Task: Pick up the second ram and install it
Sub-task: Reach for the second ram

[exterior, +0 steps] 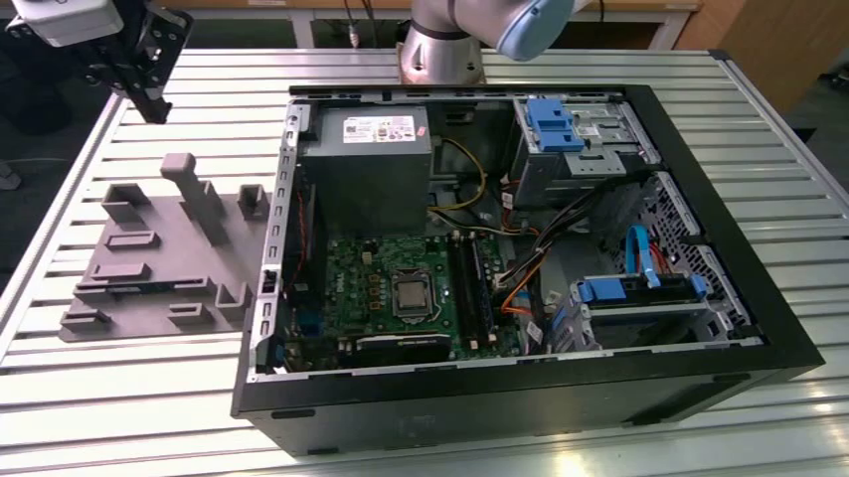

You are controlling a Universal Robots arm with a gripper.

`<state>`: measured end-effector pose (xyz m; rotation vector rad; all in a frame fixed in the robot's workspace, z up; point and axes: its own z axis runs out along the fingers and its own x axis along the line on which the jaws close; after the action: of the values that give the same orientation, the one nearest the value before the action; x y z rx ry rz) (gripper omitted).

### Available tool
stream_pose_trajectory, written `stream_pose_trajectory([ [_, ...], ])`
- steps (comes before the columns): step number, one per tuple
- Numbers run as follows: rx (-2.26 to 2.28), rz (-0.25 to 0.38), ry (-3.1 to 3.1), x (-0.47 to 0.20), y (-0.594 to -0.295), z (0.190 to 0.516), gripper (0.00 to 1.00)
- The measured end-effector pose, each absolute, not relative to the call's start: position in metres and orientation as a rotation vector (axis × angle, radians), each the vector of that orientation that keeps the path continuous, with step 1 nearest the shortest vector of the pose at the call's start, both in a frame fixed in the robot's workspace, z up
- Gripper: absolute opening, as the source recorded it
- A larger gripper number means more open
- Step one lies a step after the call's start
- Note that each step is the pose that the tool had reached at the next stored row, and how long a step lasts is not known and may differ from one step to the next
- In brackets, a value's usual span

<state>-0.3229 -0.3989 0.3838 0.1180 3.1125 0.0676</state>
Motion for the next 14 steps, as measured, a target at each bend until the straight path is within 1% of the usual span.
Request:
stream_pose_trajectory([
  [14,0.118,0.068,3.112,-0.351,-0.399,0.383,0.11],
])
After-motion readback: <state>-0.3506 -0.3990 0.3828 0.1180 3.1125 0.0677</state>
